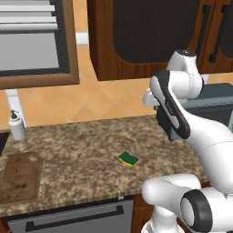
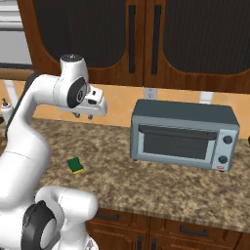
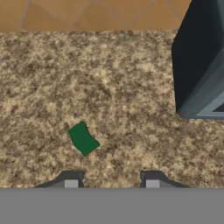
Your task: Pick up the sponge from the counter and clean the cutting board by briefly scrubbing or pressing down on the cutting board. Once finished, release the sponge.
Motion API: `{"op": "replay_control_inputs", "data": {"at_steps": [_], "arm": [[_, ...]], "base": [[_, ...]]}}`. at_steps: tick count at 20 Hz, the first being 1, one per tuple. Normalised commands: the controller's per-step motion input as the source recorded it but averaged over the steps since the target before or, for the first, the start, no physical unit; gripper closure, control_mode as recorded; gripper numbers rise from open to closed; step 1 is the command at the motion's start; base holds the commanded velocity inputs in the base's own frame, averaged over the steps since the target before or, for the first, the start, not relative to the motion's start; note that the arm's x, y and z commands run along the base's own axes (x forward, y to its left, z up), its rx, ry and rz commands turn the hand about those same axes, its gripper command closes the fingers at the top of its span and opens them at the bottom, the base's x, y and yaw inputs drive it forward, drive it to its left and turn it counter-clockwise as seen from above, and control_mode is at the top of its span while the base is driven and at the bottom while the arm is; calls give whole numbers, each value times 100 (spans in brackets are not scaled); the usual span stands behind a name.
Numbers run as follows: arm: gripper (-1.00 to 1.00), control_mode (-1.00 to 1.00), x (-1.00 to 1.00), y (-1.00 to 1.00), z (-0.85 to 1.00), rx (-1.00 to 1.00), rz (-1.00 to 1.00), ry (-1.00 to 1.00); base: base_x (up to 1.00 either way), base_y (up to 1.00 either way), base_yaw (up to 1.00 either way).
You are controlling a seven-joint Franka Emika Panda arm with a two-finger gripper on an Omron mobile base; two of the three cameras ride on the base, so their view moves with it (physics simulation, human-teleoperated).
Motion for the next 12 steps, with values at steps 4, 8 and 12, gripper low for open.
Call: {"op": "replay_control_inputs", "data": {"at_steps": [4,8,12], "arm": [[-100,-100,-37,13,-2,-2,3,-4],[-100,-100,-51,38,-21,0,5,-1],[-100,-100,-17,58,-42,-1,9,-2]], "base": [[0,0,0],[0,0,0],[0,0,0]]}}
